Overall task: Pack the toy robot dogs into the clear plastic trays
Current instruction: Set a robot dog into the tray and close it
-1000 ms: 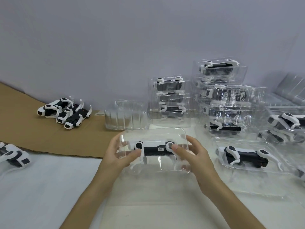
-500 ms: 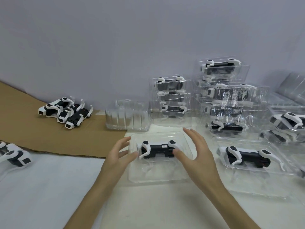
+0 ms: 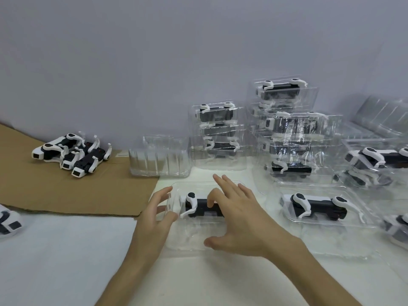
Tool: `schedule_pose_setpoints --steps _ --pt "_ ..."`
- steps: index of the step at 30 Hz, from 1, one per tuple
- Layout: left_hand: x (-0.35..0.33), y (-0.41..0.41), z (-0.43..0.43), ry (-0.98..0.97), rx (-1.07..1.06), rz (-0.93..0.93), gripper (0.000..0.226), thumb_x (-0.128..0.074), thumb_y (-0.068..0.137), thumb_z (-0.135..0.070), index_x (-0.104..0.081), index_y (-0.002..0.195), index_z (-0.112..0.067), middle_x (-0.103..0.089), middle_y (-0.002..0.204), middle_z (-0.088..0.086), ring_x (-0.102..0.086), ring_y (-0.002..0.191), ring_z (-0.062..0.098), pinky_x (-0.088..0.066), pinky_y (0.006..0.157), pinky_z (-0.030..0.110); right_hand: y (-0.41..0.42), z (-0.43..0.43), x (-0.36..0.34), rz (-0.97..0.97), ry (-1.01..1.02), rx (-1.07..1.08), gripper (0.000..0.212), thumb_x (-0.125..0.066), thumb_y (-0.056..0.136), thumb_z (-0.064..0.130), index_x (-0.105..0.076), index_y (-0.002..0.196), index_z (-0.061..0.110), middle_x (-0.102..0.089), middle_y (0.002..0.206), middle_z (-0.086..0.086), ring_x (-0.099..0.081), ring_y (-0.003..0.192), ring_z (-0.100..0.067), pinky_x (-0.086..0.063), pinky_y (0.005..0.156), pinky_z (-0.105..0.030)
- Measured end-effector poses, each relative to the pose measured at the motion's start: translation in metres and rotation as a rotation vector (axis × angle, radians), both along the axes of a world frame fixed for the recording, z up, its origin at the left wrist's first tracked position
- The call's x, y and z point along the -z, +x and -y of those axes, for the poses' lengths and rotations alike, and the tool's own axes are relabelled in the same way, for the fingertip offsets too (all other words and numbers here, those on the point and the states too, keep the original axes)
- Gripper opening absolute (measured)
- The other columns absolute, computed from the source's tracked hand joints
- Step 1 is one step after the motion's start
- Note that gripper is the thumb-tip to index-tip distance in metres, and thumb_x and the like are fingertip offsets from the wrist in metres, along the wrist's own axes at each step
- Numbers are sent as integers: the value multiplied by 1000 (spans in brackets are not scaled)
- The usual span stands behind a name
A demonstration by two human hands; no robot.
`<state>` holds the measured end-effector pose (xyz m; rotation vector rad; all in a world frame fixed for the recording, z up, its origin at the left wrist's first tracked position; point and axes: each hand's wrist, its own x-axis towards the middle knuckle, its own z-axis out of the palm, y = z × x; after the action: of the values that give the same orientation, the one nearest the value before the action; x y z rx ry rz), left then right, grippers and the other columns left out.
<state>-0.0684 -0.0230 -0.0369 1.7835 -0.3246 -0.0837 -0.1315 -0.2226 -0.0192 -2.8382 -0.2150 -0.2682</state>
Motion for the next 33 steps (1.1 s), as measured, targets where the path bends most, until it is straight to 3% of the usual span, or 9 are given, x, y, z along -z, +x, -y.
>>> schedule_pose_setpoints --steps 3,5,8,13,15,19,22,26,33 --pt "1 -1 1 1 23 23 48 -57 81 -31 -54 124 -52 -54 124 -30 -53 103 -19 -39 81 12 15 2 -13 -123 -83 -29 73 -74 67 65 -36 120 32 -2 167 -1 10 154 -17 1 125 -44" --pt "3 -1 1 -5 30 24 52 -53 76 -35 -54 125 -52 -55 123 -32 -53 102 -20 -39 81 13 26 4 -24 -212 -113 -39 78 -78 66 66 -39 122 30 -19 161 -1 -3 154 -19 -5 125 -45" --pt "8 2 1 -14 35 35 52 -54 77 -38 -54 128 -52 -56 124 -32 -53 104 -20 -40 84 15 39 5 -34 -270 -157 -57 78 -81 63 65 -40 120 32 -44 131 7 -41 122 -19 -29 111 -38" --pt "19 6 3 -67 -32 34 34 -43 100 -48 -53 132 -48 -56 133 -29 -50 125 -6 -39 109 33 49 14 -36 -237 -130 -72 67 -80 64 57 -40 114 39 -45 117 10 -42 99 -16 -31 87 -31" --pt "20 8 5 -78 -84 20 36 -38 101 -51 -50 134 -45 -54 138 -22 -53 120 -6 -39 108 34 51 21 -37 -226 -103 -56 65 -80 64 55 -40 112 40 -45 115 11 -43 98 -16 -31 85 -31" --pt "21 11 6 -103 -134 -9 36 -29 109 -33 -53 135 -38 -55 133 -22 -57 107 -12 -41 91 17 58 33 -47 -202 -51 -44 64 -81 66 50 -43 116 37 -48 113 12 -46 99 -16 -31 82 -30" --pt "21 9 7 -84 -135 -15 35 -29 109 -34 -54 133 -40 -55 130 -26 -57 110 -10 -41 103 31 68 40 -67 -186 -3 -55 65 -83 69 47 -46 121 33 -52 119 9 -49 104 -15 -37 80 -30" --pt "21 10 8 -78 -141 -18 33 -31 109 -32 -55 130 -41 -55 132 -23 -59 102 -14 -40 107 37 86 44 -106 -139 91 -60 63 -86 71 36 -49 123 30 -56 129 2 -54 115 -22 -47 100 -43" --pt "21 18 8 -54 -196 -21 30 -34 109 -28 -58 119 -43 -59 127 -15 -62 93 -10 -43 85 27 121 48 -179 0 170 -30 64 -82 67 42 -50 121 33 -54 132 1 -62 110 -26 -52 92 -41"
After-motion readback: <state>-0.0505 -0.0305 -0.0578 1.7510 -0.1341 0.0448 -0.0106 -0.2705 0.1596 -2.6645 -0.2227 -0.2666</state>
